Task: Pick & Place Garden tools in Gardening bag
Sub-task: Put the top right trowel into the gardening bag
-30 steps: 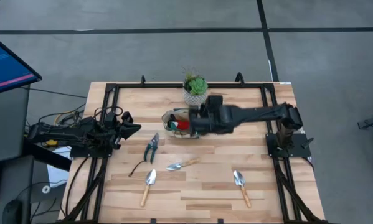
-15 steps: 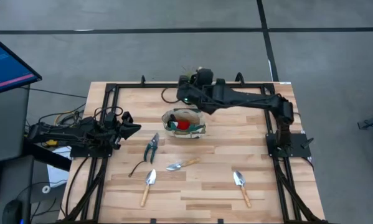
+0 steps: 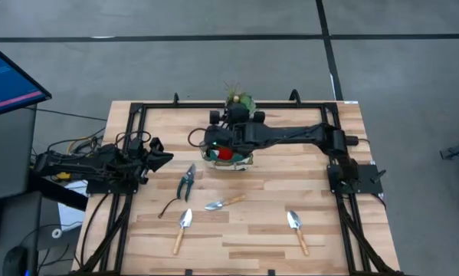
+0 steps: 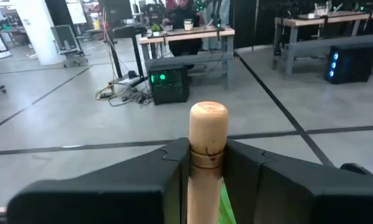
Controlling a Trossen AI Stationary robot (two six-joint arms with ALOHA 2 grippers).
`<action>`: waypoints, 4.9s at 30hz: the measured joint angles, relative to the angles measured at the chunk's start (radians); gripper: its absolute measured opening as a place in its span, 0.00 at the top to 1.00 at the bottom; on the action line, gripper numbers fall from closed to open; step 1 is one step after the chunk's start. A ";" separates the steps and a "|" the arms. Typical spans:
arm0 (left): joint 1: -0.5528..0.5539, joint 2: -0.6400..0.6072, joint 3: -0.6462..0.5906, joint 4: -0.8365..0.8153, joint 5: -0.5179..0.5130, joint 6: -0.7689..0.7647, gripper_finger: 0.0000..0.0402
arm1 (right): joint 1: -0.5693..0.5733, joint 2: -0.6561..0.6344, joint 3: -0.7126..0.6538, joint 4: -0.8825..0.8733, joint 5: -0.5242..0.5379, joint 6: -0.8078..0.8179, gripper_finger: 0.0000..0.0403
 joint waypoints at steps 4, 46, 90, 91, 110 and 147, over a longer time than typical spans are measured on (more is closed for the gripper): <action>0.000 0.000 0.000 0.002 0.000 0.000 0.98 | 0.012 0.004 0.003 0.010 0.012 0.000 0.85; 0.000 0.000 0.000 0.007 0.000 0.000 0.98 | 0.018 0.148 0.001 0.286 -0.075 -0.109 0.85; 0.000 0.000 0.000 0.014 0.000 0.000 0.98 | 0.078 0.222 0.003 0.615 0.015 -0.461 0.85; 0.000 0.000 0.000 0.014 0.000 0.000 0.98 | 0.079 0.222 0.003 0.606 0.013 -0.453 0.85; 0.000 0.000 0.000 0.014 0.000 0.000 0.98 | 0.071 0.224 -0.055 0.386 -0.080 -0.164 0.85; 0.000 0.000 0.000 0.014 0.000 0.000 0.98 | 0.095 0.223 0.201 0.253 -0.134 -0.312 0.85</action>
